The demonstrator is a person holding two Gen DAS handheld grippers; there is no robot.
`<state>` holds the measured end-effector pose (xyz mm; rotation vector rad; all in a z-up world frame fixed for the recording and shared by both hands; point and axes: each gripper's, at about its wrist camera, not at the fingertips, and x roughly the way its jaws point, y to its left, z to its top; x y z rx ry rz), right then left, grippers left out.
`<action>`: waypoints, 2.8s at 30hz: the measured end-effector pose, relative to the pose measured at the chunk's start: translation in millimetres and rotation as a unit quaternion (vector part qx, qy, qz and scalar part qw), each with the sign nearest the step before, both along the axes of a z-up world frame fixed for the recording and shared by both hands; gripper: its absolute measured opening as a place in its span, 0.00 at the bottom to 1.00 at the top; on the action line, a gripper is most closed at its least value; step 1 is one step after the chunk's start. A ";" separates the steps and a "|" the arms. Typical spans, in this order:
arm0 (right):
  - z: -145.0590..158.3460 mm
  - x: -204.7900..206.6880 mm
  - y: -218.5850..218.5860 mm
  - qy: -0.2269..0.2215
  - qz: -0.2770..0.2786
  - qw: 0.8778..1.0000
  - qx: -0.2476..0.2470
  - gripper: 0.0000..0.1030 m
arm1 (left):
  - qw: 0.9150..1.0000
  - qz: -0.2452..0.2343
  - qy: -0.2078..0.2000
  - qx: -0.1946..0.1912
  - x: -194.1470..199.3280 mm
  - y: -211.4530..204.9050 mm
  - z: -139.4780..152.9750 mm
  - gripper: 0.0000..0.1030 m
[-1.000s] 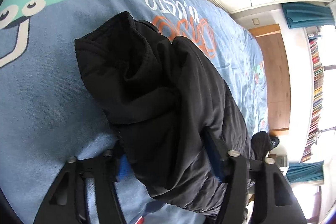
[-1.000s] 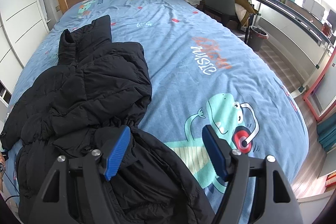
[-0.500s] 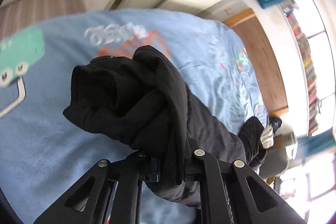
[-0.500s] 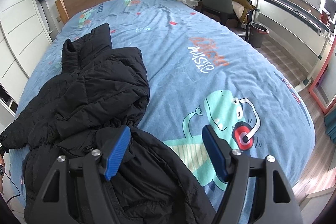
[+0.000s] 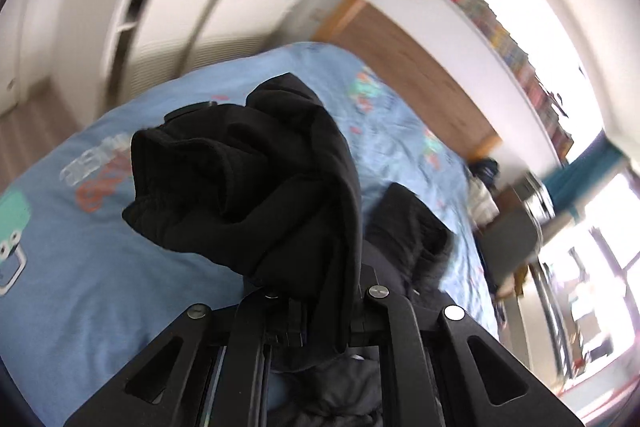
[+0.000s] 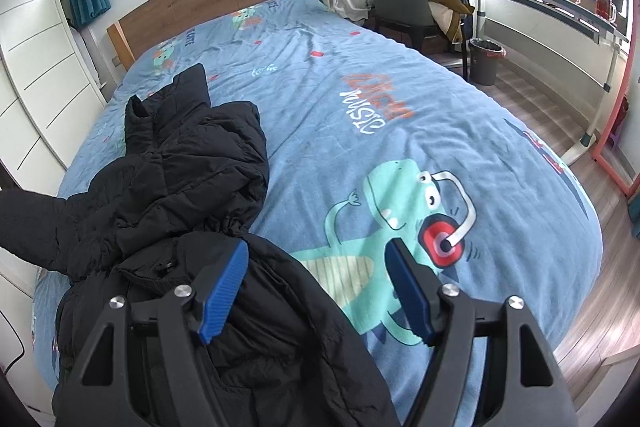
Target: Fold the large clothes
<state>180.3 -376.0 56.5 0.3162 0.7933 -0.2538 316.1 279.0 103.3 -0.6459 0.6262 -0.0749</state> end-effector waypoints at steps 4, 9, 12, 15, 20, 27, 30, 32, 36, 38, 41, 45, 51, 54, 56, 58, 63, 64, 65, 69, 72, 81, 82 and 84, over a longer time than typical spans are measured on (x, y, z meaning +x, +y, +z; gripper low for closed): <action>-0.7 -19.5 -16.8 -0.006 -0.013 1.000 0.008 0.68 | 0.998 -0.056 -0.014 0.020 7.5 -59.8 11.8 0.10; -2.8 -48.5 -43.5 -0.018 -0.041 0.999 0.030 0.68 | 0.992 -0.118 0.001 0.043 22.0 -133.8 -0.2 0.10; -4.7 -60.6 -54.2 -0.016 -0.052 0.998 0.030 0.68 | 0.988 -0.143 0.020 0.054 26.7 -171.7 -16.3 0.10; -7.1 -69.8 -58.9 -0.010 -0.057 0.998 0.021 0.68 | 0.984 -0.156 0.046 0.069 28.2 -206.5 -32.6 0.10; -11.4 -77.7 -61.2 0.002 -0.050 0.999 0.008 0.68 | 0.977 -0.173 0.094 0.081 29.6 -251.7 -74.3 0.10; -14.7 -75.0 -47.9 0.014 -0.031 0.999 -0.009 0.68 | 0.963 -0.184 0.156 0.117 31.1 -288.6 -121.2 0.12; -17.1 -63.9 -30.1 0.020 -0.008 1.000 -0.018 0.68 | 0.959 -0.201 0.163 0.113 23.3 -291.8 -122.9 0.25; -19.1 -53.5 -14.8 0.025 0.012 0.999 -0.025 0.68 | 0.957 -0.217 0.163 0.100 12.2 -287.4 -121.9 0.43; -23.6 -27.2 24.7 0.034 0.061 0.997 -0.031 0.68 | 0.953 -0.248 0.149 0.089 -4.9 -277.6 -114.1 0.49; -24.3 -10.0 49.9 0.037 0.092 0.994 -0.035 0.68 | 0.955 -0.246 0.138 0.086 -12.8 -258.9 -110.3 0.49; -21.6 20.5 95.9 0.037 0.150 0.987 -0.045 0.68 | 0.962 -0.221 0.127 0.094 -8.4 -230.5 -103.8 0.50; -7.7 66.6 165.8 0.019 0.226 0.972 -0.055 0.68 | 0.969 -0.175 0.123 0.127 5.7 -180.4 -97.8 0.50; 13.5 142.4 268.6 -0.019 0.320 0.946 -0.047 0.68 | 0.974 -0.123 0.128 0.138 40.2 -127.4 -101.5 0.50; 7.7 182.7 313.8 -0.020 0.350 0.935 -0.059 0.68 | 0.974 -0.118 0.129 0.140 60.5 -120.3 -107.3 0.50; -1.1 205.6 334.6 -0.016 0.359 0.931 -0.065 0.68 | 0.974 -0.121 0.129 0.142 70.0 -119.5 -112.5 0.50; -13.3 225.0 353.1 -0.009 0.365 0.928 -0.071 0.68 | 0.973 -0.128 0.130 0.141 82.8 -121.4 -119.2 0.50; -59.0 264.4 368.1 0.030 0.364 0.927 -0.080 0.68 | 0.968 -0.141 0.146 0.149 101.7 -132.6 -146.6 0.52; -71.4 270.2 366.7 0.044 0.362 0.927 -0.083 0.68 | 0.966 -0.143 0.155 0.152 103.3 -135.1 -156.7 0.54; -83.9 272.7 363.6 0.058 0.360 0.927 -0.087 0.68 | 0.964 -0.144 0.160 0.155 103.3 -137.6 -163.3 0.54; -109.3 263.1 340.5 0.059 0.377 0.921 -0.080 0.68 | 0.960 -0.151 0.161 0.172 94.2 -145.1 -177.6 0.59; -105.7 247.0 328.7 0.053 0.386 0.918 -0.081 0.68 | 0.957 -0.156 0.161 0.186 86.8 -146.0 -174.7 0.59; -71.5 180.5 297.3 0.026 0.379 0.922 -0.080 0.68 | 0.952 -0.184 0.109 0.220 34.9 -168.1 -134.4 0.59; -74.7 174.3 292.8 0.031 0.380 0.921 -0.078 0.68 | 0.947 -0.195 0.111 0.230 29.8 -176.2 -138.5 0.60; -86.6 165.7 278.7 0.046 0.374 0.924 -0.064 0.68 | 0.939 -0.203 0.129 0.247 27.7 -186.0 -149.0 0.61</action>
